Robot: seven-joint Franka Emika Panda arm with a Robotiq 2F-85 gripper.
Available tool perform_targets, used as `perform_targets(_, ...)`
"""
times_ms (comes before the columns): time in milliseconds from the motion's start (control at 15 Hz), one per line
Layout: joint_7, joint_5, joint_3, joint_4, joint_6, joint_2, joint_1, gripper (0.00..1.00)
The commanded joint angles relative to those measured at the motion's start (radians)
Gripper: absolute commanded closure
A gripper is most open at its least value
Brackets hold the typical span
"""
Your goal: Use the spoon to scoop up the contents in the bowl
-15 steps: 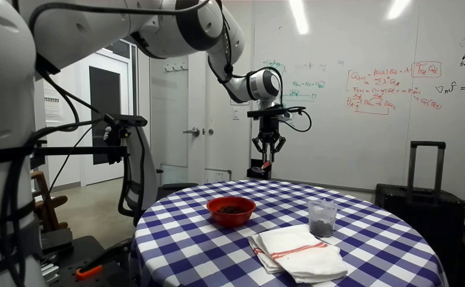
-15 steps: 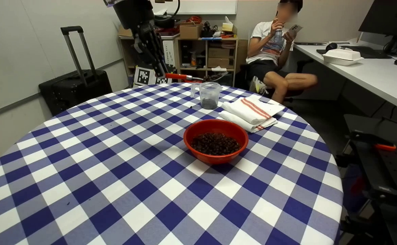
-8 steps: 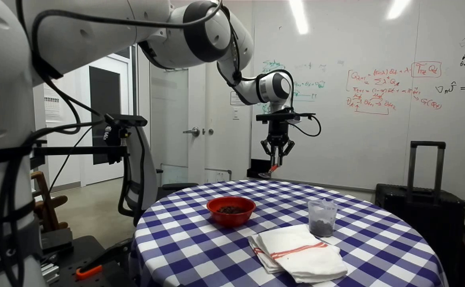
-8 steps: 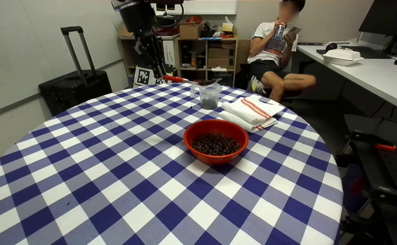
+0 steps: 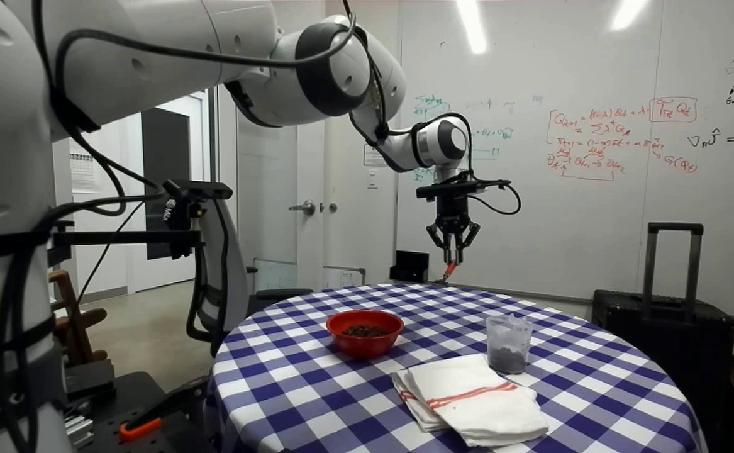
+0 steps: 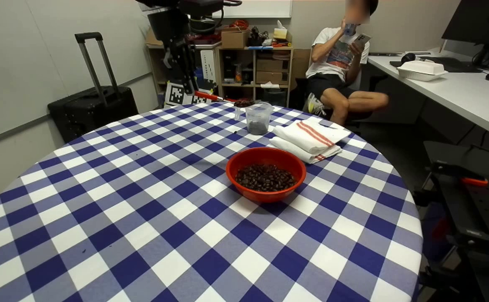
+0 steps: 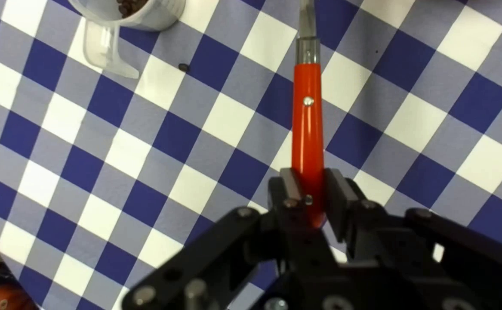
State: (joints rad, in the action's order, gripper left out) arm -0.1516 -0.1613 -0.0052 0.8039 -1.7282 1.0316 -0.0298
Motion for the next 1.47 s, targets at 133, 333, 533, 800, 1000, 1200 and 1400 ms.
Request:
perform_targets(133,-0.004,-0.016,-0.036,-0.124,0.021,0.074,0.014,0.95)
perform_targets(333,-0.005,-0.006,-0.044,-0.157,0.033,0.092,0.032,0.95)
perform_targets(533,-0.003,-0.003,-0.045,-0.191,0.045,0.113,0.052,0.95)
perform_targets(800,0.013,-0.006,-0.051,-0.237,0.061,0.147,0.073,0.95)
perform_targets(1000,0.022,-0.009,-0.058,-0.260,0.064,0.166,0.082,0.95)
perform_targets(1200,0.035,-0.013,-0.069,-0.277,0.061,0.180,0.088,0.95)
perform_targets(1400,0.049,-0.013,-0.085,-0.293,0.057,0.192,0.092,0.95)
